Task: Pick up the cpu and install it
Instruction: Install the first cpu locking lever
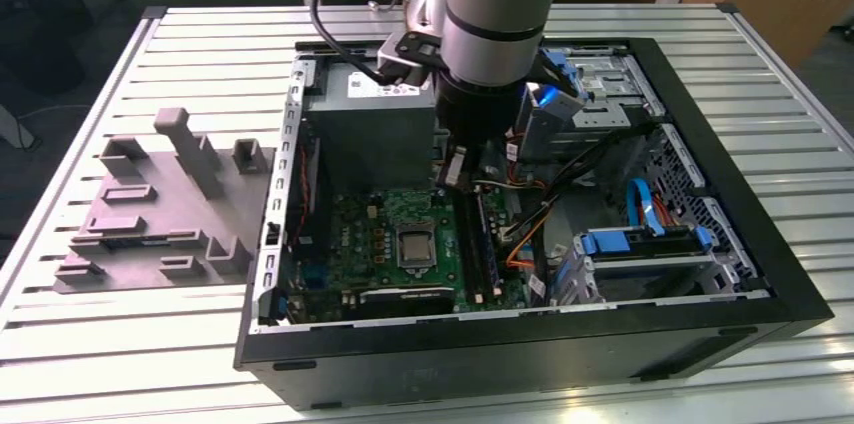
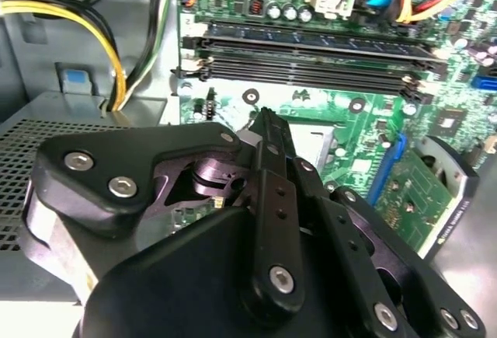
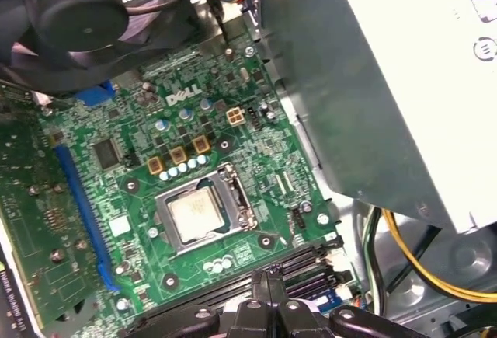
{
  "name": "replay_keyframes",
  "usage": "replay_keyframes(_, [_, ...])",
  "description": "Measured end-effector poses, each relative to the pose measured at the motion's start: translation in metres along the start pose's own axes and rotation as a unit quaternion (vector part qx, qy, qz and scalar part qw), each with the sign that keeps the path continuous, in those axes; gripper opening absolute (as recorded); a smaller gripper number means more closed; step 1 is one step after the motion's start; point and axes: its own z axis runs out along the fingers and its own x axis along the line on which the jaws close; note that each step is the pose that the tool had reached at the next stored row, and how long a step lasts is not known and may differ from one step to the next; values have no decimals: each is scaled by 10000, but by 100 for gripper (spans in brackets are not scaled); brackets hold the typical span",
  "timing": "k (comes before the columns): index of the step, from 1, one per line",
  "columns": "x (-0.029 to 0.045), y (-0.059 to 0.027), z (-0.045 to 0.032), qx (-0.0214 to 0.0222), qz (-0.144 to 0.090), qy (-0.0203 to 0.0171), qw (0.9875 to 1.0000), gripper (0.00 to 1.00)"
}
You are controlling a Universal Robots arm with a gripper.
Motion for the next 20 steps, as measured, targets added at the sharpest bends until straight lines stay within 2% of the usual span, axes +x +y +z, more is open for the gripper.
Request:
replay_keyframes(2, [-6,2,6,-27,-3,-59,10000,11])
replay_keyframes(3, [-15,4,12,-33,-4,-74,10000,11])
replay_keyframes(7, [-65,22,22,-33,-4,-73,10000,11])
replay_keyframes(20, [-155,60,69,-39,-5,-86,10000,11])
